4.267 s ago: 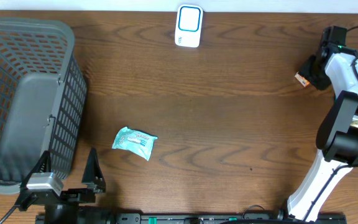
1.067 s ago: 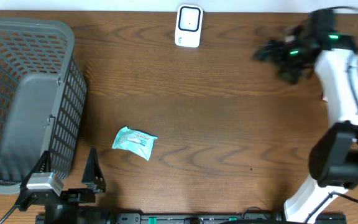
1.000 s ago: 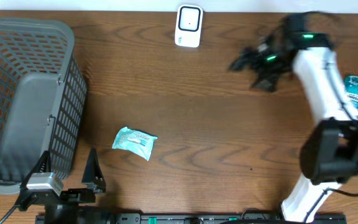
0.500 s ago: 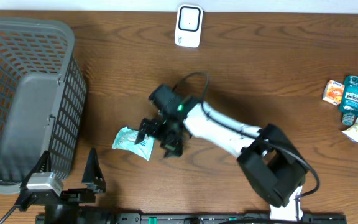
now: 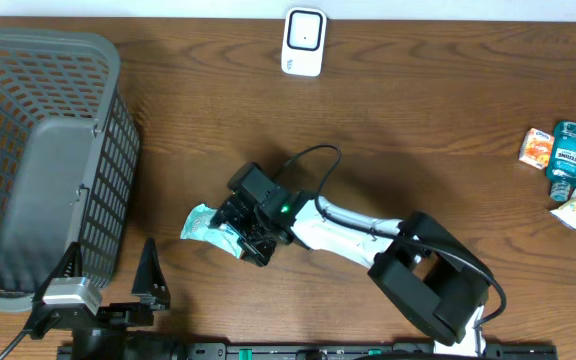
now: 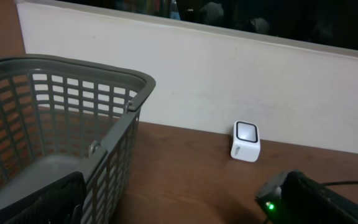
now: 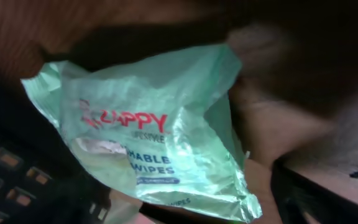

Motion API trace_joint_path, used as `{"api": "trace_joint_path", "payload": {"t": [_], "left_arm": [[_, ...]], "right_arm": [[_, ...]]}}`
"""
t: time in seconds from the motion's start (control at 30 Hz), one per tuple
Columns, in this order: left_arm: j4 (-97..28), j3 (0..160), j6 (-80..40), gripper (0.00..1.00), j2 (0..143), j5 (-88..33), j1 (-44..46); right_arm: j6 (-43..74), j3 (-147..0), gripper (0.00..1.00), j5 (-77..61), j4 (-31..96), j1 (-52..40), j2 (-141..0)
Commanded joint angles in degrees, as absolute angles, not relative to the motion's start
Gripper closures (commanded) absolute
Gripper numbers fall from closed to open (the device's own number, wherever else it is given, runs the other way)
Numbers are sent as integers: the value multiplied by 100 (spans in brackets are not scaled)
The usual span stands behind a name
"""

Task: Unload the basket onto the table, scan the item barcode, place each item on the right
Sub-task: 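Lower the right gripper and grasp the wipes pack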

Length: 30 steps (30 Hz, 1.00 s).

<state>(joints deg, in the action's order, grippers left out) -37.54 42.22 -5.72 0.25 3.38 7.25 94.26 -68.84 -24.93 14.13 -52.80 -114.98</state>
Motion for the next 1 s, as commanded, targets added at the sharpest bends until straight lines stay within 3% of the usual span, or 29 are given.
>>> {"api": "trace_joint_path", "payload": {"t": [0.0, 0.07, 0.13, 0.17, 0.2, 0.5, 0.67, 0.93, 0.97], "left_arm": [[-3752, 4222, -478, 2, 14, 370, 749], [-3752, 4222, -480, 2, 14, 370, 749], [-3752, 4222, -480, 2, 14, 370, 749], [-3752, 4222, -478, 2, 14, 370, 749], [-3752, 4222, -478, 2, 14, 370, 749], [-3754, 4222, -478, 2, 14, 370, 749], [-3754, 4222, -478, 2, 14, 370, 749], [-3754, 4222, -478, 2, 14, 370, 749], [-3754, 4222, -480, 2, 14, 370, 749]], "right_arm": [[9666, -6637, 21, -1527, 1306, -5568, -12164], [9561, -6637, 41, -1680, 1055, -5570, -12285], [8908, -6637, 82, -1754, 731, -5527, -12291], [8521, -6637, 94, -1758, 585, -5516, -12289], [8195, -6637, 99, -1822, 506, -5505, -12285], [6836, -6637, 99, -1938, 1326, -4831, -12136], [6329, -6637, 99, -368, 3227, -4226, -11386], [5013, -6637, 98, 1, 3660, -4093, -10044], [5030, -6637, 88, -67, 3719, -4091, -9948]]}}
